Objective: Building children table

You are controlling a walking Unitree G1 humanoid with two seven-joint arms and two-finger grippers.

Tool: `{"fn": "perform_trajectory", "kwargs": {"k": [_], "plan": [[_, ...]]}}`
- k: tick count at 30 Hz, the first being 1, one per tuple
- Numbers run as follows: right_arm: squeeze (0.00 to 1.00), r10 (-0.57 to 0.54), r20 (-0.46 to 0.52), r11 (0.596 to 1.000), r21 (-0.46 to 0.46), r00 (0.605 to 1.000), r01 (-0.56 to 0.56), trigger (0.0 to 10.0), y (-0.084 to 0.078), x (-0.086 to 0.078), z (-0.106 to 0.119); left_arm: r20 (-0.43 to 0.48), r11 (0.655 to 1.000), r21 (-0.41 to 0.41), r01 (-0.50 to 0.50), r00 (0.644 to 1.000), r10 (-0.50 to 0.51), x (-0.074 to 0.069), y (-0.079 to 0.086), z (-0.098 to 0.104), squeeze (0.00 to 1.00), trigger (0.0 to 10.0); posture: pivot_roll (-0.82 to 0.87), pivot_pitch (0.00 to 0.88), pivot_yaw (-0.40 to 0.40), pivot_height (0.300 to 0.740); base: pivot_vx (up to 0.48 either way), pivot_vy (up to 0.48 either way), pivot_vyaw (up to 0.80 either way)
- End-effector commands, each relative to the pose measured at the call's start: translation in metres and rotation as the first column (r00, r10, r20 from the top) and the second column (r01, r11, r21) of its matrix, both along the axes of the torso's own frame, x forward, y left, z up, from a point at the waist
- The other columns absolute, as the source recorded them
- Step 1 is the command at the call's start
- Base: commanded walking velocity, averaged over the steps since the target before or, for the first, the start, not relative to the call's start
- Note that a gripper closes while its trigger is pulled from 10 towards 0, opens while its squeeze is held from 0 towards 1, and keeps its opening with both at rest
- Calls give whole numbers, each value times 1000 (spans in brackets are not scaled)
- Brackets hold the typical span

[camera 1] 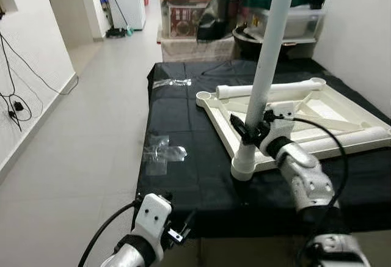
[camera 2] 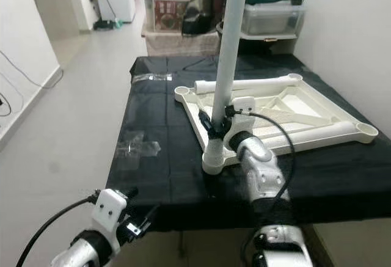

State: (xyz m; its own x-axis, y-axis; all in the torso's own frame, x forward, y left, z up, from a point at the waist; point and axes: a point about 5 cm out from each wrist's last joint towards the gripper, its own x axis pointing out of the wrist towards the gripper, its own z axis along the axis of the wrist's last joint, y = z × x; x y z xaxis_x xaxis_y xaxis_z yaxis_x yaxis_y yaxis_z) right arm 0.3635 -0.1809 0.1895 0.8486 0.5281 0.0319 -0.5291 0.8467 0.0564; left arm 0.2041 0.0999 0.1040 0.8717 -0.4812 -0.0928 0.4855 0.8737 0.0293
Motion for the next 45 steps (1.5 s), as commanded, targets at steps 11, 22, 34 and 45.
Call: {"fn": "perform_trajectory", "kwargs": {"k": [11,22,34,45], "plan": [[0,502,-86,861,-39,860,-507,10000,31,4,1,-4,1000,16,-5,1000,5,0,3,-2,0,10000,123,0,-46,740,0,0,0],[0,663,-69,743,-63,745,-667,0,52,10,19,-5,1000,20,-12,1000,12,-2,3,-2,0,10000,132,0,-51,740,0,0,0],[0,560,-11,828,-41,829,-560,0,54,8,3,-10,1000,22,0,1000,0,-4,1,-5,0,10000,122,0,-51,740,0,0,0],[0,-92,37,994,-49,995,93,0,32,8,-21,-17,1000,22,13,1000,-12,-3,2,-7,0,10000,87,0,-24,740,0,0,0]]}}
